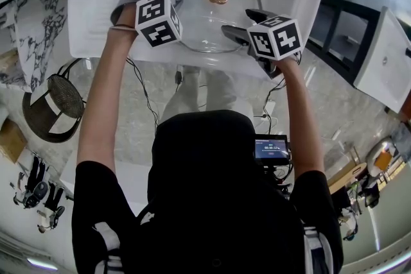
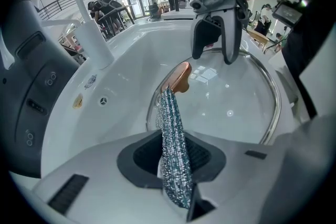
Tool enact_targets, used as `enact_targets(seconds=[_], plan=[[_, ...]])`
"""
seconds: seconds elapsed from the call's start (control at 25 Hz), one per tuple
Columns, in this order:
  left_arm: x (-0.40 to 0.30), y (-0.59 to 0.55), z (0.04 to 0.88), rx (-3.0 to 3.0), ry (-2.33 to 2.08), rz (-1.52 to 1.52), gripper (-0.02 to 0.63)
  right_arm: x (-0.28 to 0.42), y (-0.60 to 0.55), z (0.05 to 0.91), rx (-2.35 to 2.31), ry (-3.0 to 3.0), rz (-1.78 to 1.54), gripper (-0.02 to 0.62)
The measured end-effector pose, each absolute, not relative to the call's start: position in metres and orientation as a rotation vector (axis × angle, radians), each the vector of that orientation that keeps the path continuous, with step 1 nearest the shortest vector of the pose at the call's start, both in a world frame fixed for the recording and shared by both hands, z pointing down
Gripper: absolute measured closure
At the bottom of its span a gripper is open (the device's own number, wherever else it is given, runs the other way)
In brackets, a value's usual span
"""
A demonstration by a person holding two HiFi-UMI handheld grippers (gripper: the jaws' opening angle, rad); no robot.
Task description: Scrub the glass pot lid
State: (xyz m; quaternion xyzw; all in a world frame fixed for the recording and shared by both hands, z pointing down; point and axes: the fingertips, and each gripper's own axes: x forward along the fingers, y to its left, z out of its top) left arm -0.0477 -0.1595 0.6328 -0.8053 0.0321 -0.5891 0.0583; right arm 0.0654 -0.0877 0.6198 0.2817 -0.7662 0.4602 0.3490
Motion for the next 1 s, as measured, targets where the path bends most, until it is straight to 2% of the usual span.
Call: enact_targets(seconds=[1.0], plan=[[-0.063,-0.103,0.589,-2.480,0.041,-1.782,0.531,0.064,-0.087,0.622,0.708,-1.958,1.202,0.233]])
